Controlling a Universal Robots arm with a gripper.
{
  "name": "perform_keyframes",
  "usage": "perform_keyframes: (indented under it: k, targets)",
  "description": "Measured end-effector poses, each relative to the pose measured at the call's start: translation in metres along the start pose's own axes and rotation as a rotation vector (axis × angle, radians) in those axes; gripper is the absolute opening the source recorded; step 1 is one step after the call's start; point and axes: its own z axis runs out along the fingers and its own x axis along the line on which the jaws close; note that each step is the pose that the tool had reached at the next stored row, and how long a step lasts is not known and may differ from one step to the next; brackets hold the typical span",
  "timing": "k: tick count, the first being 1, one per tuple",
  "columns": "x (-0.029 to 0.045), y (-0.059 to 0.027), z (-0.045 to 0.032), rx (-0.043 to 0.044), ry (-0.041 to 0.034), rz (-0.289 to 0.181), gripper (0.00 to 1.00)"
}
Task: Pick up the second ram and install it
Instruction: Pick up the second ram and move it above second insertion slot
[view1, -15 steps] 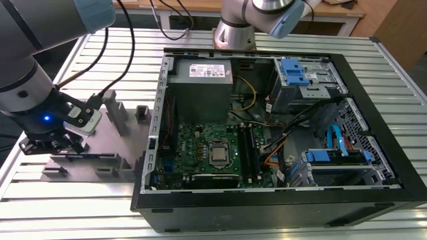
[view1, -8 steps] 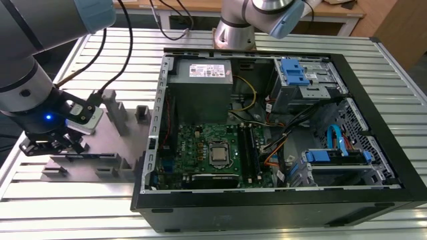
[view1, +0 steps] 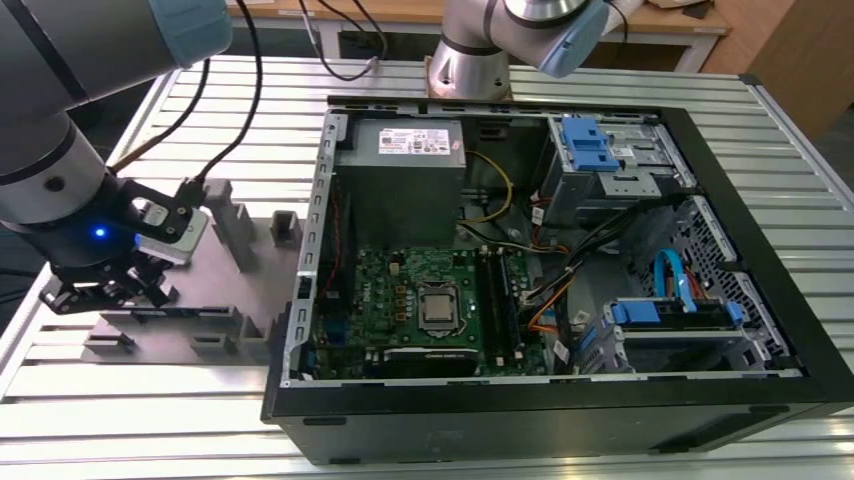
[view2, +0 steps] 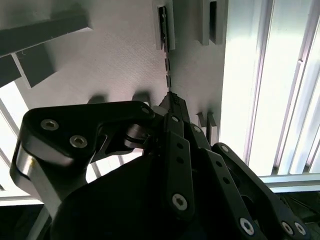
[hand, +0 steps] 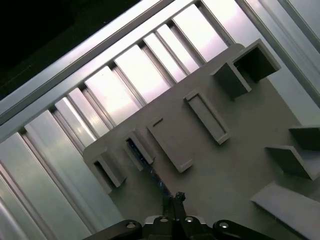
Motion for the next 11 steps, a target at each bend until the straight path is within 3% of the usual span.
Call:
perform_keyframes:
  k: [11]
  targets:
    - [0.0, 0.0, 0.0, -0.0022, 0.0034, -0.082, 0.07]
